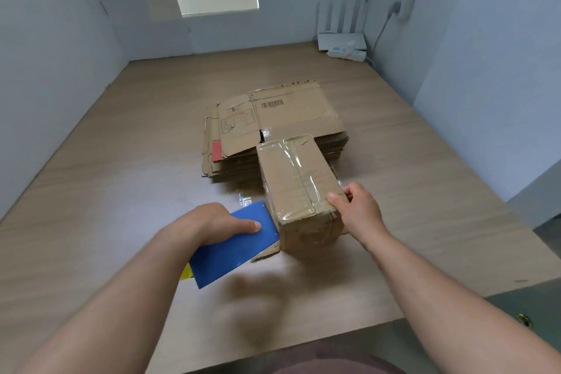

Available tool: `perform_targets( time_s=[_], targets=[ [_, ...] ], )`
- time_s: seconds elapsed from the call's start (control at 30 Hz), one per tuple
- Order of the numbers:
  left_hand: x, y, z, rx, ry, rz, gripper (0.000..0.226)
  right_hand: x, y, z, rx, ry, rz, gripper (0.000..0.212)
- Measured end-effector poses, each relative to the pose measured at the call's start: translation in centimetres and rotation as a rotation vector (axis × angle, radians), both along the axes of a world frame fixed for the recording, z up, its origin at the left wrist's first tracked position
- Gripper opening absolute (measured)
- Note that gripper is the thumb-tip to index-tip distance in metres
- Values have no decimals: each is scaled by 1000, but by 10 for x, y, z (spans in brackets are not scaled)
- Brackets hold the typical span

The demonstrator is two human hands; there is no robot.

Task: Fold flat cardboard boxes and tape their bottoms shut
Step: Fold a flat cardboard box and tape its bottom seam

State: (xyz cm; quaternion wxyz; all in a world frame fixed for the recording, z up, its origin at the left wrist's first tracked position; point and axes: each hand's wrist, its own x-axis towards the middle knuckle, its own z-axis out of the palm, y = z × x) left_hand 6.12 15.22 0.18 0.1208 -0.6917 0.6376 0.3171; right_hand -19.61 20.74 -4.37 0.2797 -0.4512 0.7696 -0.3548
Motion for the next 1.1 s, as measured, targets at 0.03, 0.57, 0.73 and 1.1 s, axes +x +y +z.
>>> perform_targets(
  time_s=[0.03,0.57,0.73,1.1],
  targets=[
    [-6,1,-2,-27,-50,-12,58,0,-1,0,1,4,2,20],
    [50,48,-74,-238,-239,159,39,-3,-5,1,97,82,48,34],
    [12,64,-69,-620,-85,198,63,-4,-3,0,82,113,67,31],
    [-117,55,-49,-352,567,441,66,19,-5,6,276,385,67,100]
  ],
)
